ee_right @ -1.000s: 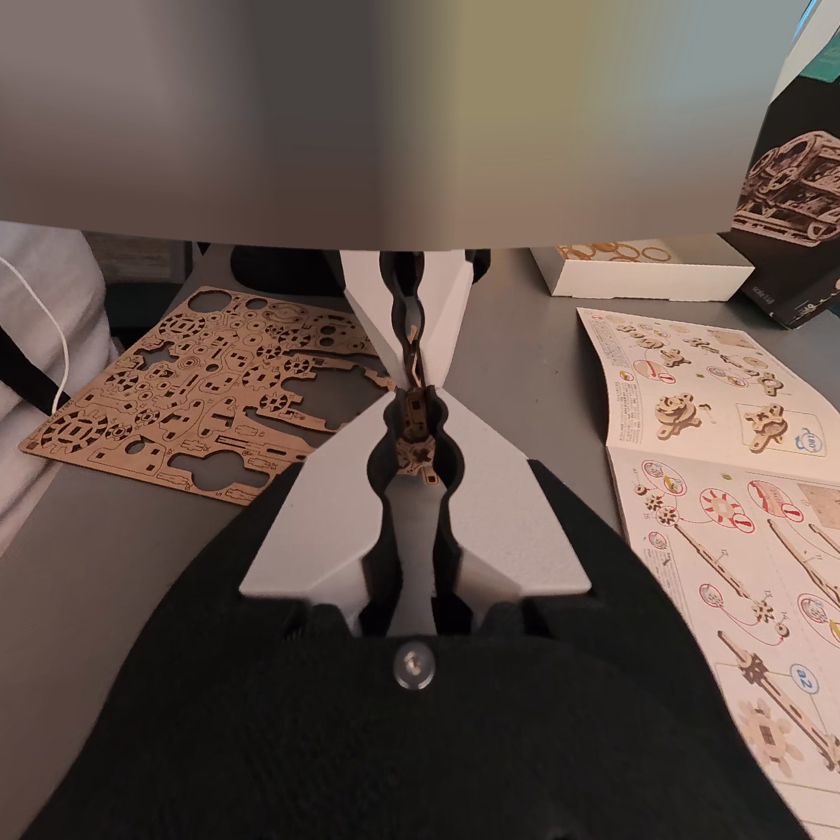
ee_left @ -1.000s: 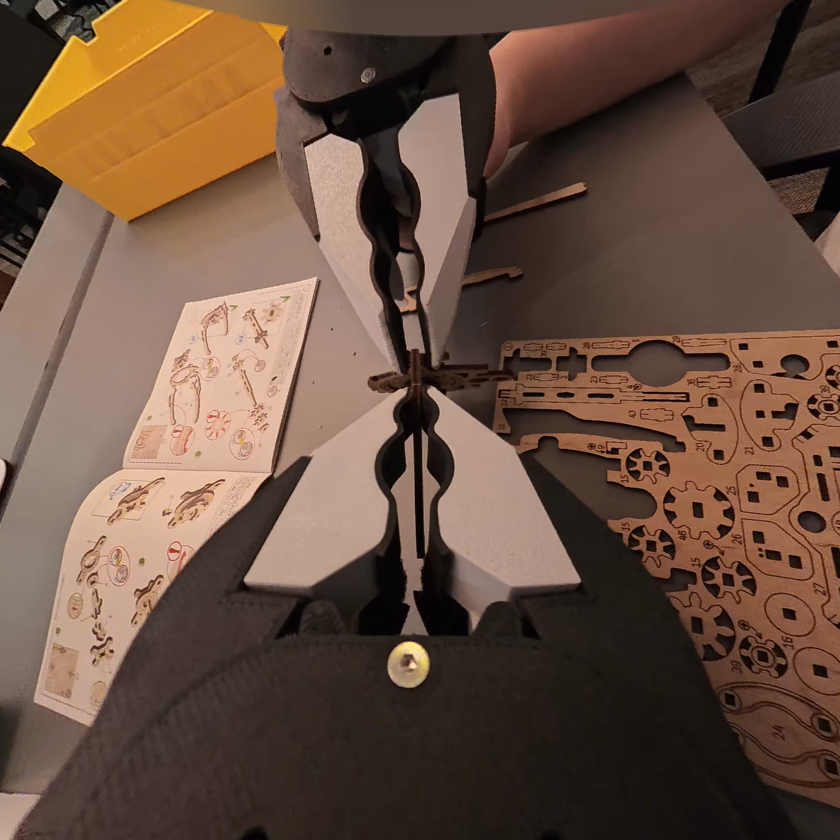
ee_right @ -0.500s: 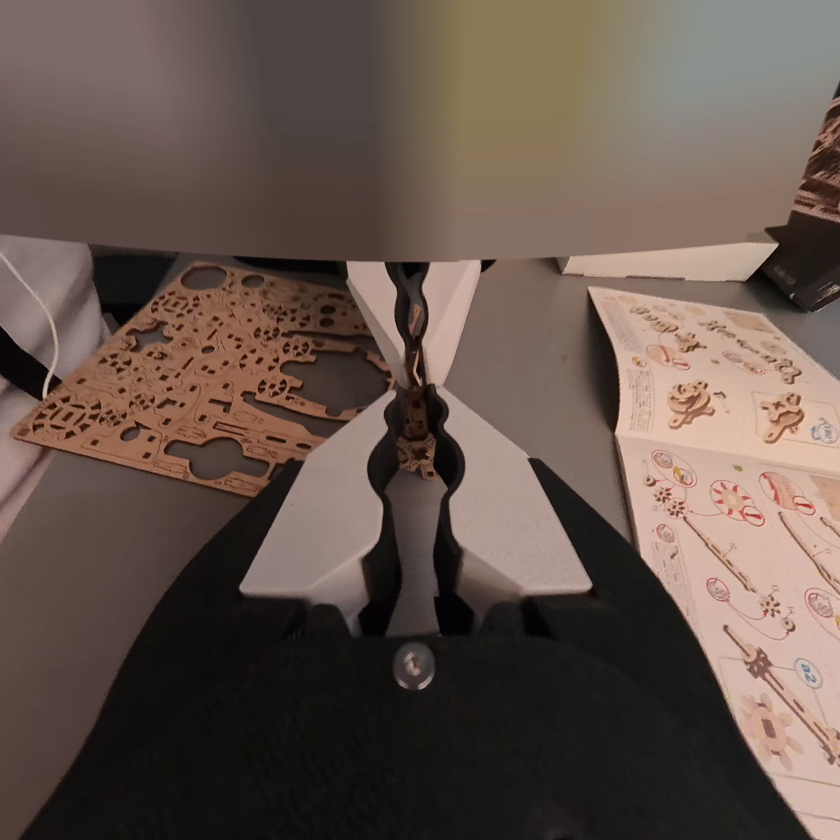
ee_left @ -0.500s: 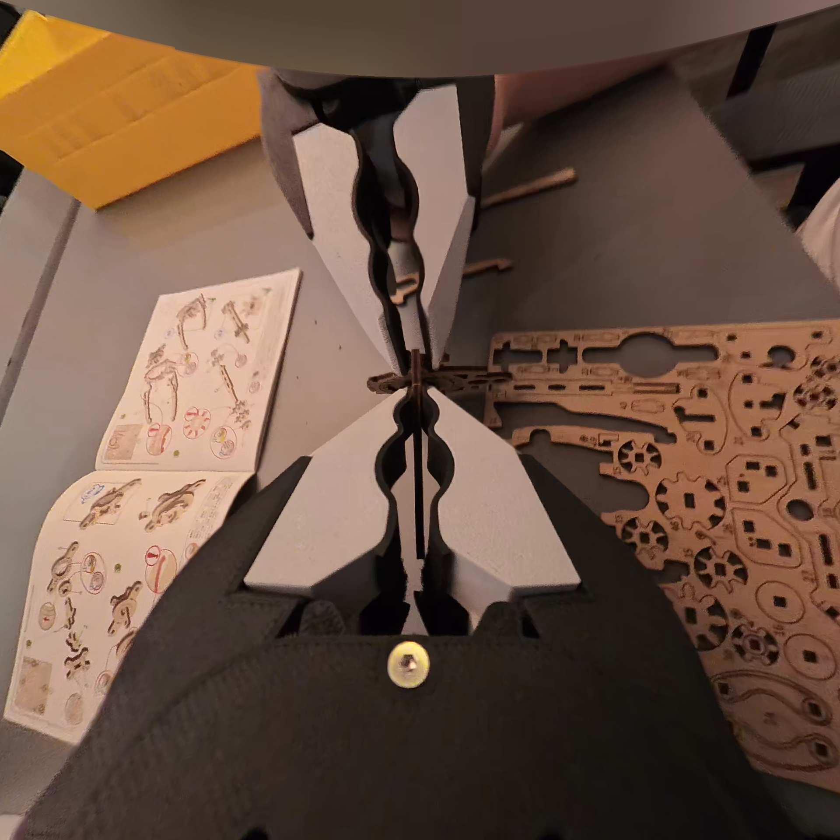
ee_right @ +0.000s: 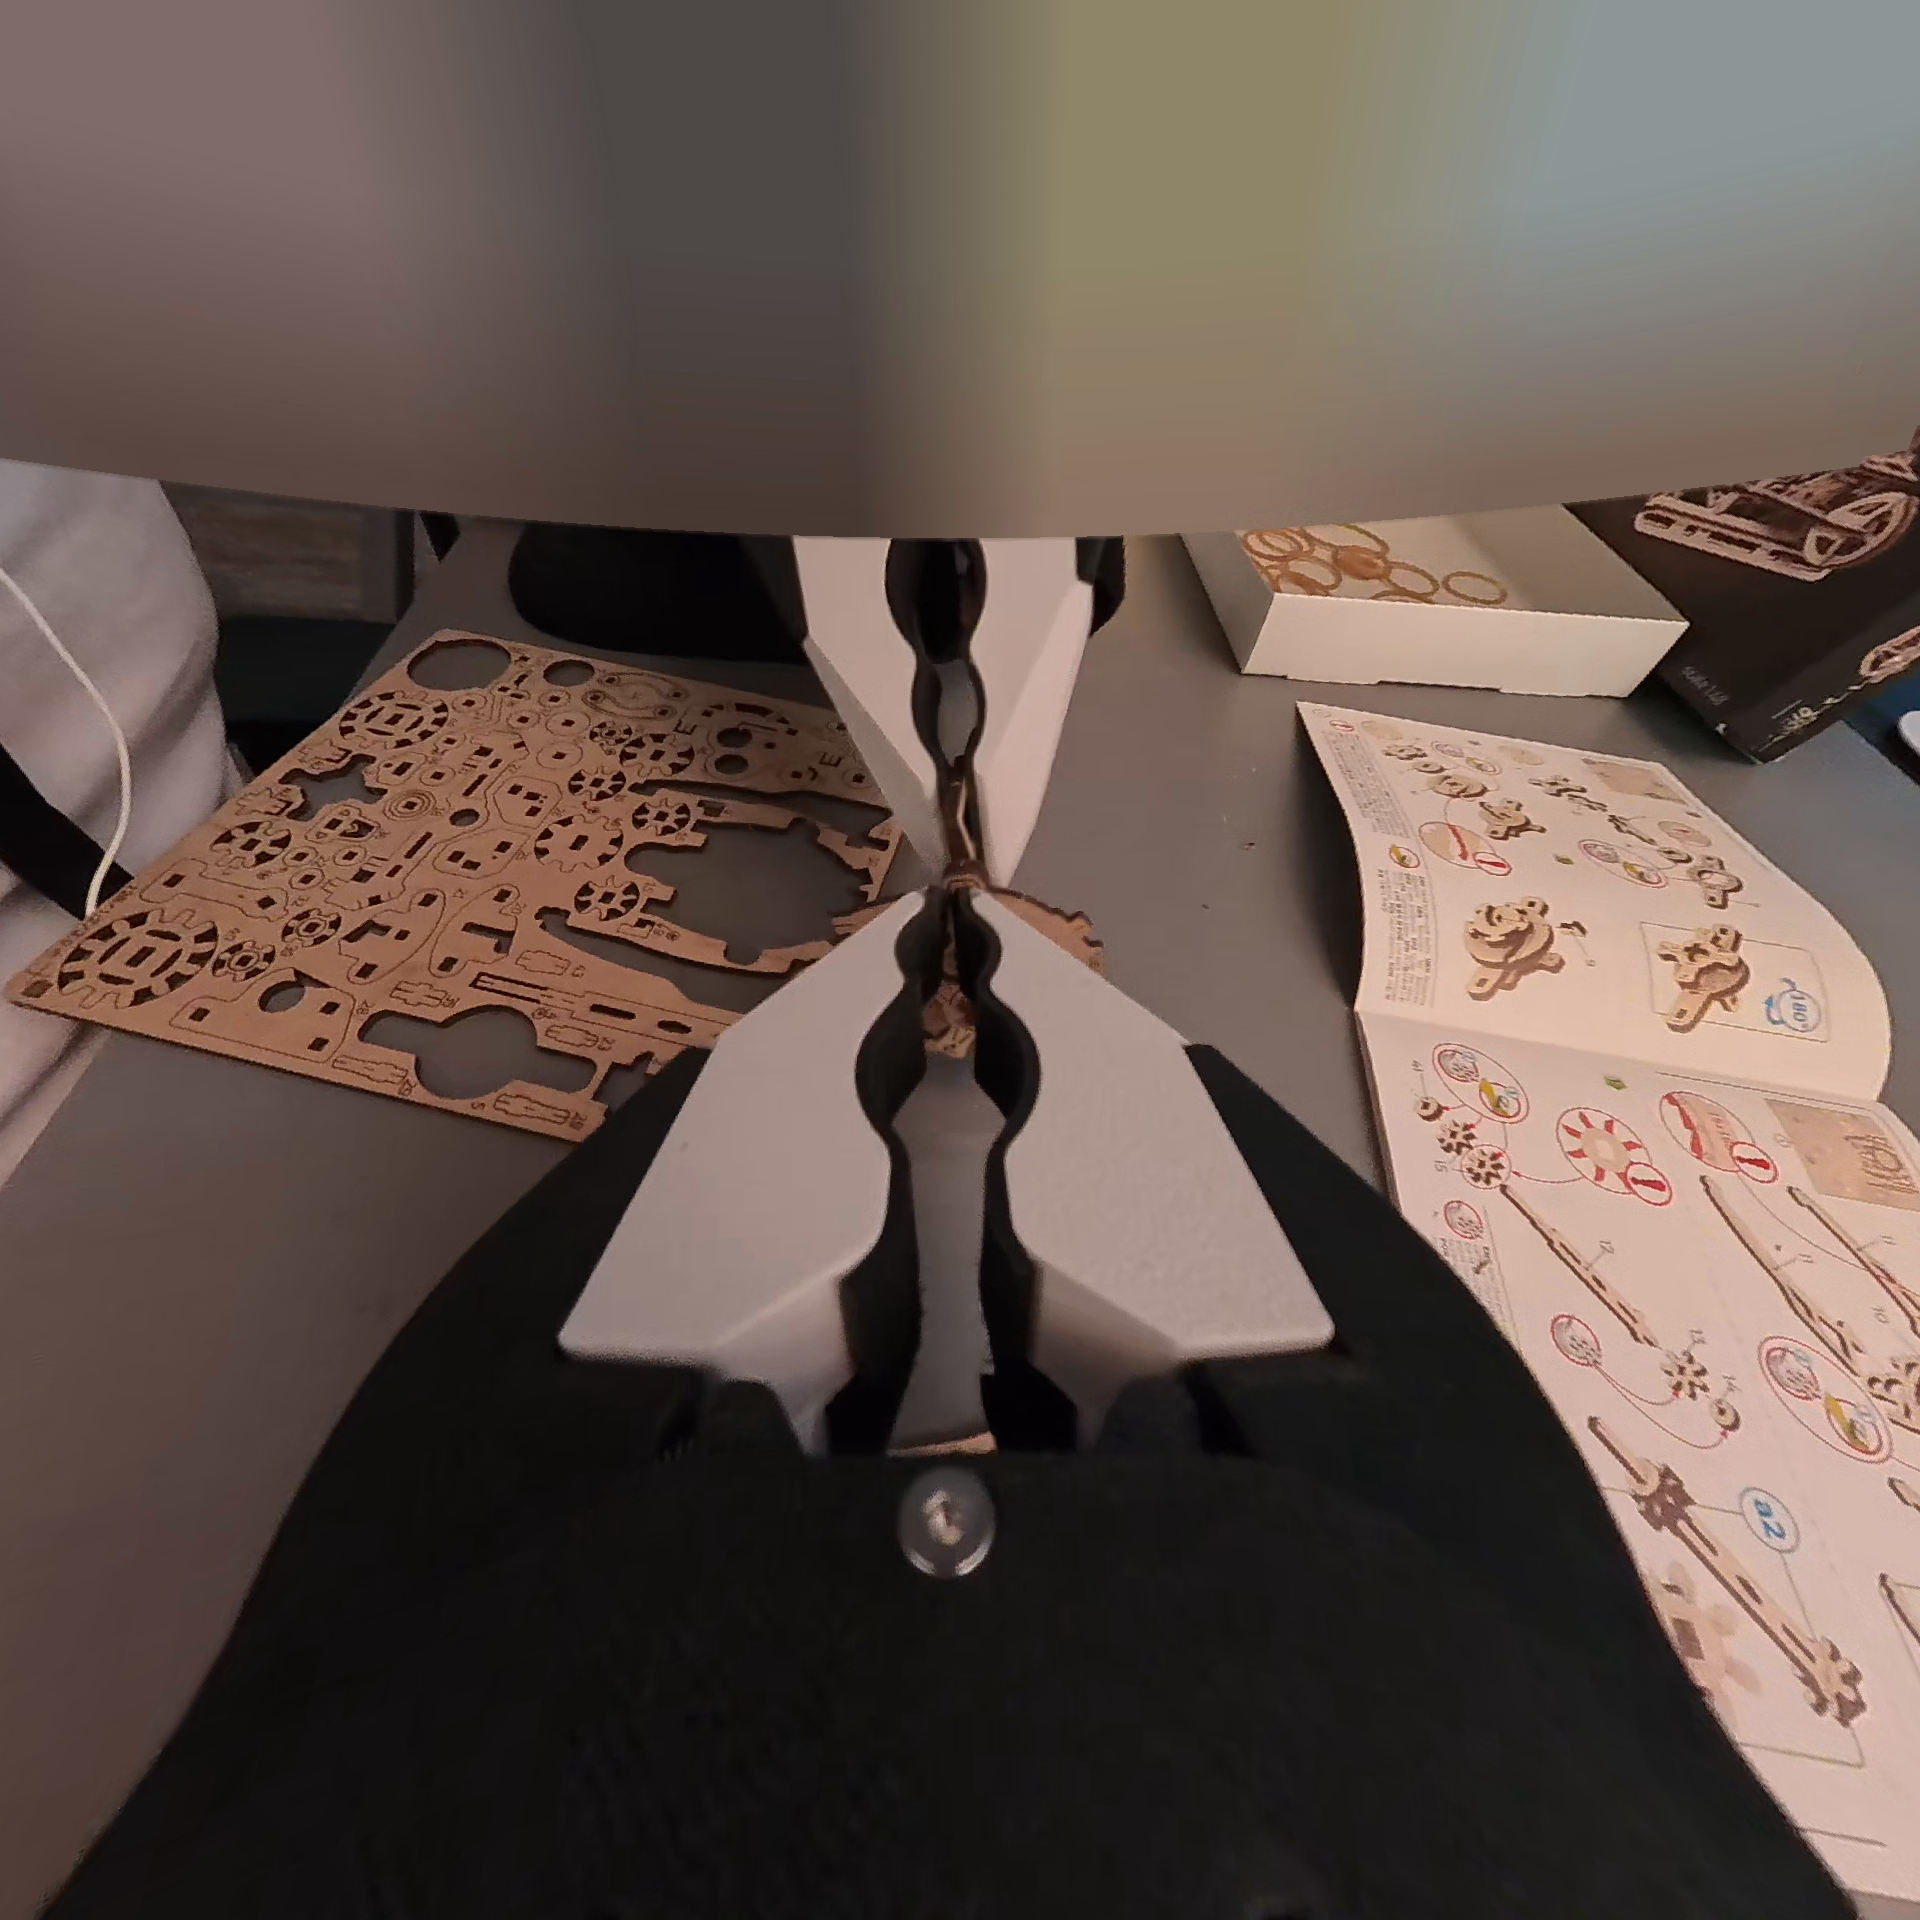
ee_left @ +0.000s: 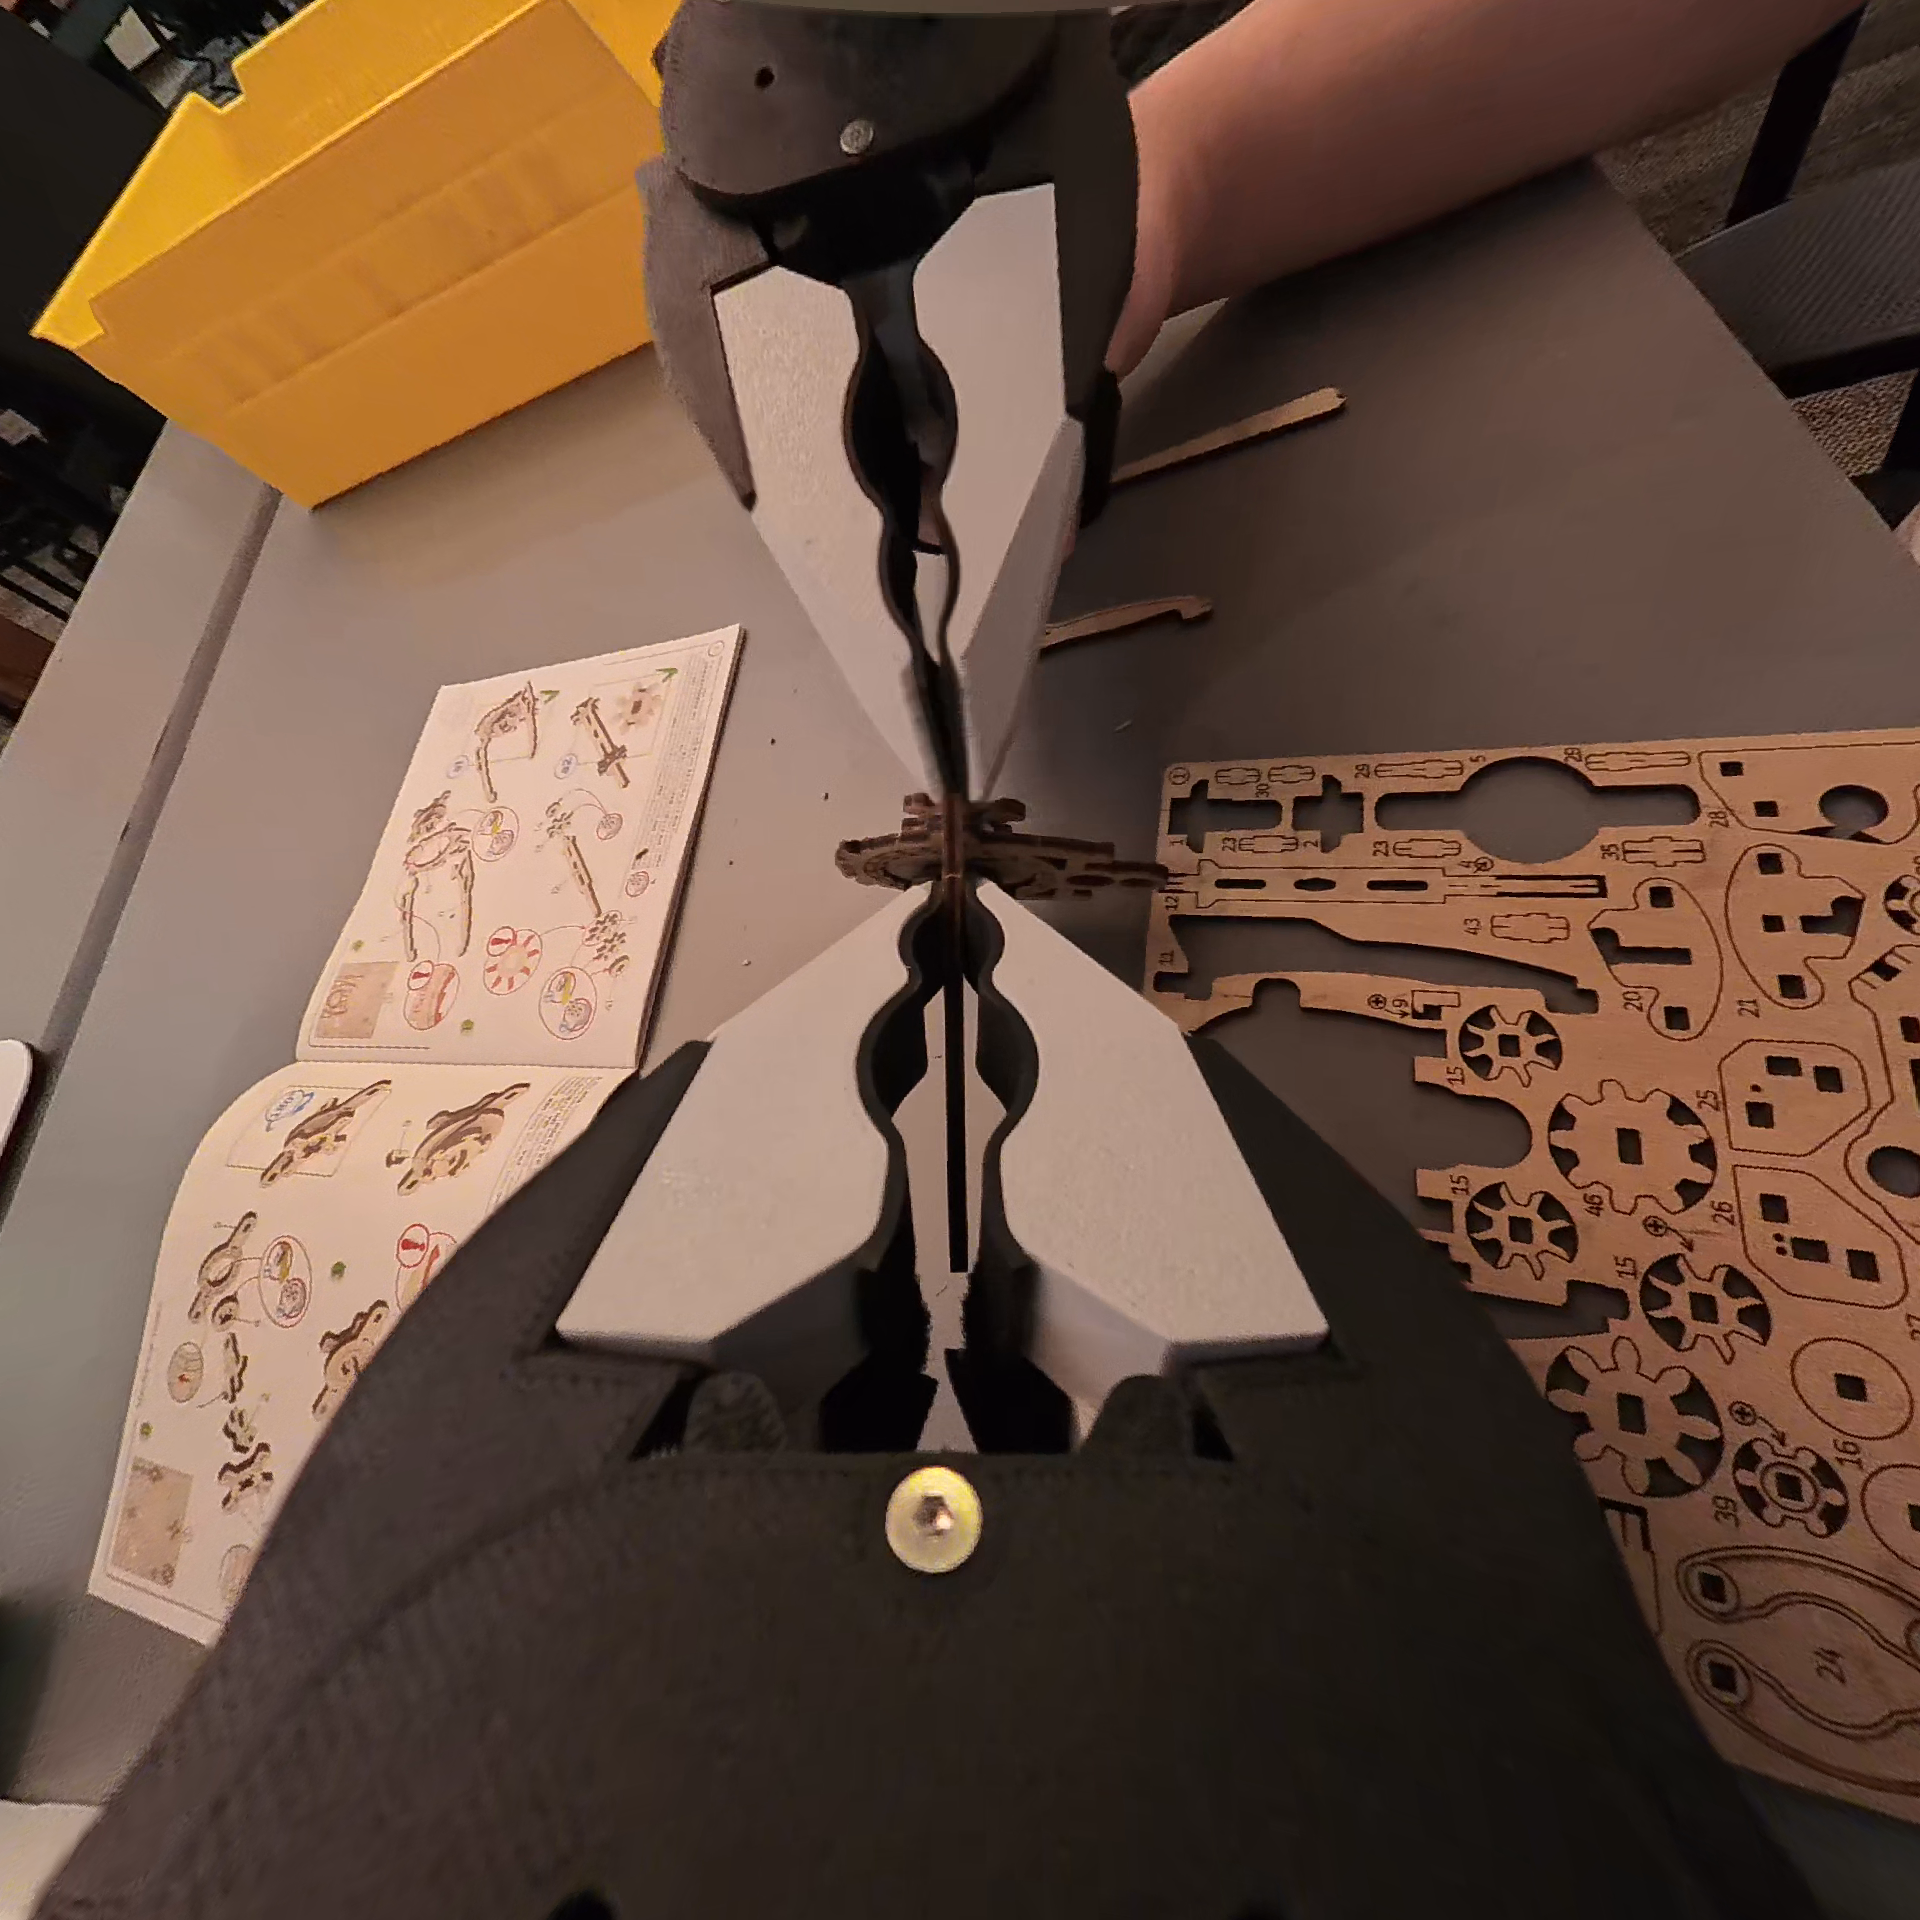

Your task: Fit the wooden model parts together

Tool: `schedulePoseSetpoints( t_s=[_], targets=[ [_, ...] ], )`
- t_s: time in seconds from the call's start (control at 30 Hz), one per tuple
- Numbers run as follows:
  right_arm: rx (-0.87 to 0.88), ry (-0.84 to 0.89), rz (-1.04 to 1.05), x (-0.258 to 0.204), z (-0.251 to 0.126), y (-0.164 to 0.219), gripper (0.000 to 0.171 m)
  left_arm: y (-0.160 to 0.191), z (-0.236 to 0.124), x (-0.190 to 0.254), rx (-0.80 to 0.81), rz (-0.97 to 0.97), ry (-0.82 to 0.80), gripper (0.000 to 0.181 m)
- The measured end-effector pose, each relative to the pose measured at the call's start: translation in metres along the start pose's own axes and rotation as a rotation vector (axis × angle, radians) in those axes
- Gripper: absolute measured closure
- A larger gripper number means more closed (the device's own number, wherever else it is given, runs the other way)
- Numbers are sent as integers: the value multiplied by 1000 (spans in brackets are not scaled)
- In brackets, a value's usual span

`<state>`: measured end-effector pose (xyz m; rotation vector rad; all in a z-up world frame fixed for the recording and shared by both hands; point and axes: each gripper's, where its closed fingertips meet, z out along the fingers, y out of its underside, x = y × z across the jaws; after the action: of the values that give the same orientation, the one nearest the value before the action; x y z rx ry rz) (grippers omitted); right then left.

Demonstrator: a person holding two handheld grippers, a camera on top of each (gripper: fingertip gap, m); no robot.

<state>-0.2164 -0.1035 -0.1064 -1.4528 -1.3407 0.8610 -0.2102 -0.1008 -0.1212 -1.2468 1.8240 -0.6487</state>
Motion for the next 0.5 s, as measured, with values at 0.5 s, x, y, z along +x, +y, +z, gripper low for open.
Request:
schedulePoseSetpoints(
  t_s=[0.5],
  targets=[
    [18, 68, -53, 6, -1, -3, 170, -1, -1, -2, 9, -40, -1, 181]
  ],
)
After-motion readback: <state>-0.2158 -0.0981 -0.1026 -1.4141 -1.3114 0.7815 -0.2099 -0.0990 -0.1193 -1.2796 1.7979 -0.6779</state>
